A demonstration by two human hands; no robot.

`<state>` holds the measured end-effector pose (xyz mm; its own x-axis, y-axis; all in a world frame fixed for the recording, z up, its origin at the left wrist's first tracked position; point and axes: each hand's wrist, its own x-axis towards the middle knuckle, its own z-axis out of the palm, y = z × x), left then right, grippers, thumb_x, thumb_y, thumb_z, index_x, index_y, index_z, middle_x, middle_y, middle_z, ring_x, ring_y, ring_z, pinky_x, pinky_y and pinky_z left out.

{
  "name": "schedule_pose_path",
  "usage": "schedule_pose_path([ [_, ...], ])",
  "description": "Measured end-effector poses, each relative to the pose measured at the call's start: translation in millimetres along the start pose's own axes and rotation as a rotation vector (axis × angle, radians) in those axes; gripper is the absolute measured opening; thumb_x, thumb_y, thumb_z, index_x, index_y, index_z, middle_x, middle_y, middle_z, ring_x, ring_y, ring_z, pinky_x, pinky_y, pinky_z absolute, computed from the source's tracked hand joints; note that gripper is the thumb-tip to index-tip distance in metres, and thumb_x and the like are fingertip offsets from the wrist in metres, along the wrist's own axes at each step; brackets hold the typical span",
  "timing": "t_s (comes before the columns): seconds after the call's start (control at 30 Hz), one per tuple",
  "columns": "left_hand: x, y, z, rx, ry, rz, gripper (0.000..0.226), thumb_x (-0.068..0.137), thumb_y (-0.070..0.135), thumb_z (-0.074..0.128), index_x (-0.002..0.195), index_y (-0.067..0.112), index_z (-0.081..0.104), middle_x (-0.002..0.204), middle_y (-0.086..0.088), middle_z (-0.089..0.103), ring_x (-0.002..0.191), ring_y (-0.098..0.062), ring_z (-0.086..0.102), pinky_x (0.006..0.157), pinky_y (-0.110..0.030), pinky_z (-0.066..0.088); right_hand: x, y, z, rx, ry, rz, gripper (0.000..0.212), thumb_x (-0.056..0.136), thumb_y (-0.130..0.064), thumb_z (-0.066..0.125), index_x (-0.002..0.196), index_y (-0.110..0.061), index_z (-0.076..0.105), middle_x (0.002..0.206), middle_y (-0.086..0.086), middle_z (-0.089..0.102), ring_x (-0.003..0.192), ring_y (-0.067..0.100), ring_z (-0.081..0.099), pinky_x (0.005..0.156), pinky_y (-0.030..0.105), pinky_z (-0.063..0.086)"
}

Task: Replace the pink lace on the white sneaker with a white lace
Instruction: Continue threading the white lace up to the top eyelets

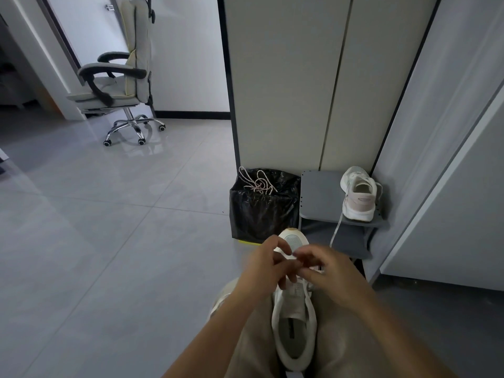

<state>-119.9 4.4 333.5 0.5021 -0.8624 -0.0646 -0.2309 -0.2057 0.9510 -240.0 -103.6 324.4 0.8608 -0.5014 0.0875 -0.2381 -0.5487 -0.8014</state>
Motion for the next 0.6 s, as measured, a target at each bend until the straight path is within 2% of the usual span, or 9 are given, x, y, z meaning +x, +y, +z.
schedule_pose_path([
  [0.07,0,3,2,-0.036,0.041,-0.009,0.018,0.087,0.012,0.064,0.090,0.012,0.046,0.058,0.000,0.061,0.038,-0.004,0.048,0.041,-0.014,0.037,-1,-2,5,0.080,0.017,0.002,0.016,0.082,-0.012,0.068,0.086,-0.028,0.065,0.079,-0.008,0.069,0.072,0.003,0.064,0.068,0.027,0.056],
  [0.17,-3,-7,5,0.022,0.047,-0.037,0.019,0.086,0.022,0.065,0.089,0.018,0.047,0.073,0.002,0.065,0.054,-0.002,0.056,0.052,-0.012,0.042,-3,5,1,0.073,0.056,0.016,0.010,0.081,-0.012,0.069,0.081,-0.021,0.069,0.074,-0.007,0.066,0.064,0.004,0.062,0.057,0.018,0.051],
  [0.2,-6,-16,7,0.136,0.056,-0.024,0.019,0.085,0.029,0.066,0.089,0.021,0.049,0.081,0.004,0.064,0.065,-0.003,0.057,0.061,-0.013,0.044,-4,8,0,0.075,0.072,0.045,0.008,0.081,-0.010,0.069,0.080,-0.018,0.070,0.074,-0.007,0.065,0.063,0.001,0.061,0.056,0.014,0.047],
  [0.27,-14,-39,14,0.711,0.164,0.177,0.031,0.072,0.050,0.067,0.089,0.027,0.056,0.088,0.008,0.059,0.080,-0.008,0.053,0.072,-0.018,0.045,-6,14,-2,0.090,0.087,0.092,0.011,0.080,-0.007,0.069,0.076,-0.017,0.068,0.074,-0.005,0.066,0.065,-0.002,0.060,0.060,0.012,0.046],
  [0.3,-21,-49,21,0.954,0.181,0.270,0.042,0.057,0.060,0.068,0.084,0.030,0.059,0.085,0.009,0.057,0.079,-0.011,0.051,0.070,-0.021,0.047,-8,16,-2,0.062,0.076,0.103,0.011,0.080,-0.008,0.069,0.076,-0.018,0.068,0.077,-0.004,0.066,0.069,-0.002,0.061,0.063,0.012,0.046],
  [0.37,-31,-65,35,1.170,0.204,0.373,0.050,0.035,0.052,0.077,0.075,0.028,0.061,0.079,0.006,0.056,0.076,-0.014,0.046,0.065,-0.024,0.047,-10,18,2,-0.046,0.031,0.100,0.014,0.080,-0.012,0.069,0.074,-0.024,0.065,0.083,-0.007,0.062,0.077,0.000,0.059,0.070,0.013,0.047],
  [0.47,-33,-74,41,1.084,0.327,0.472,0.024,0.049,0.024,0.074,0.067,0.020,0.058,0.079,0.001,0.049,0.075,-0.017,0.038,0.069,-0.026,0.031,-12,21,13,-0.197,0.023,0.073,0.012,0.081,-0.020,0.069,0.073,-0.028,0.063,0.083,-0.016,0.052,0.080,0.002,0.057,0.076,0.024,0.049],
  [0.53,-32,-80,38,1.013,0.440,0.576,0.008,0.064,0.021,0.060,0.067,0.018,0.053,0.078,0.001,0.047,0.074,-0.016,0.038,0.069,-0.026,0.028,-14,20,20,-0.285,0.025,0.046,0.002,0.083,-0.024,0.066,0.082,-0.022,0.066,0.082,-0.020,0.046,0.084,0.001,0.055,0.076,0.023,0.047],
  [0.6,-37,-80,36,0.945,0.494,0.662,0.008,0.070,0.019,0.054,0.073,0.018,0.046,0.074,0.001,0.052,0.073,-0.015,0.040,0.069,-0.025,0.030,-16,19,24,-0.339,0.032,0.021,0.007,0.085,-0.026,0.063,0.087,-0.019,0.066,0.084,-0.019,0.043,0.085,0.001,0.052,0.072,0.018,0.043],
])
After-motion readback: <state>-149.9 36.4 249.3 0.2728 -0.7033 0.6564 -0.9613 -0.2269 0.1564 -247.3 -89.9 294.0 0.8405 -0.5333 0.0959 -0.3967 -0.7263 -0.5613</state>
